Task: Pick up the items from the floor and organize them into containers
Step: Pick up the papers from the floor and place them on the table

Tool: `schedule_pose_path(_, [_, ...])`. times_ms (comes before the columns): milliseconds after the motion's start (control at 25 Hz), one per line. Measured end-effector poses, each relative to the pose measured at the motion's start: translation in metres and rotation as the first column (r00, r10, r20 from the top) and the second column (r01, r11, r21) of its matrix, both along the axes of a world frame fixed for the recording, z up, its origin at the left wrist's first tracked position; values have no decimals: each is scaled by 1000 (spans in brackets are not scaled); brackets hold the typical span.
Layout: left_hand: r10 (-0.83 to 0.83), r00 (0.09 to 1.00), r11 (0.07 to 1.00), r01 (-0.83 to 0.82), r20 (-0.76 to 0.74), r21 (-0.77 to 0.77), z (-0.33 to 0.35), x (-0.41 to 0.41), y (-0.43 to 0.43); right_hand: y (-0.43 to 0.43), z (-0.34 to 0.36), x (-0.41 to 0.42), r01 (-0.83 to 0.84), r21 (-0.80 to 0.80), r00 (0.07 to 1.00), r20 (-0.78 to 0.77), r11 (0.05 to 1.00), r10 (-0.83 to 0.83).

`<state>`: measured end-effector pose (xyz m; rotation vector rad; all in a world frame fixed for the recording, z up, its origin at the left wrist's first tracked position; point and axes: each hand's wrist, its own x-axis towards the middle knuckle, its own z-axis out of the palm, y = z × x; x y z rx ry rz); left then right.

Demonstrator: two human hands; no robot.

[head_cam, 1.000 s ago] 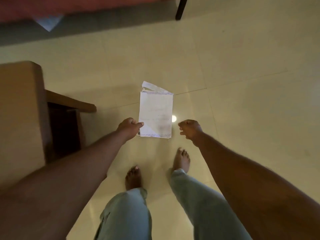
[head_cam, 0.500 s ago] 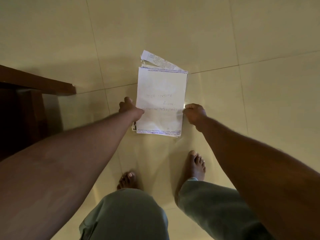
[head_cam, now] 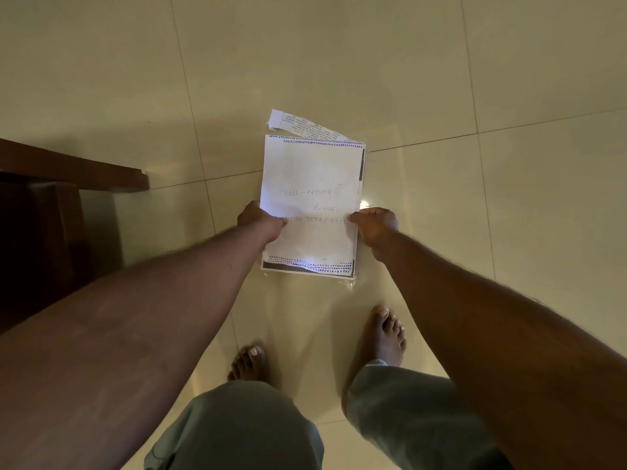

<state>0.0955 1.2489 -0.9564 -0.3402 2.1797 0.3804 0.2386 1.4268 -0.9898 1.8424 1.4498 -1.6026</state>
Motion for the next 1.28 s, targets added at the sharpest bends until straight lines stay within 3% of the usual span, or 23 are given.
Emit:
schedule_pose_path(280, [115,993,990,-114,-4,83,12,2,-2,-1,8,1,-1,-56,999,-45,998,-1])
schedule_pose_path(480, [168,986,972,-167,8,163,88,5,-3,0,87,8,22,-100,997,-69,995,-29])
schedule_pose_path(800, [257,956,859,-294,144,418,373,3,-5,25,385,-2,-116,-115,979,-183,986,94])
schedule_pose_path(1000, [299,953,804,-227,-42,550,553,1,-47,-6,561,-11,-131,-175,952,-299,976,74])
schedule_pose_path(1280, [426,905,704,-318,-18,635,681,33,-213,-114,678,-1,-175,-143,914,-391,974,106])
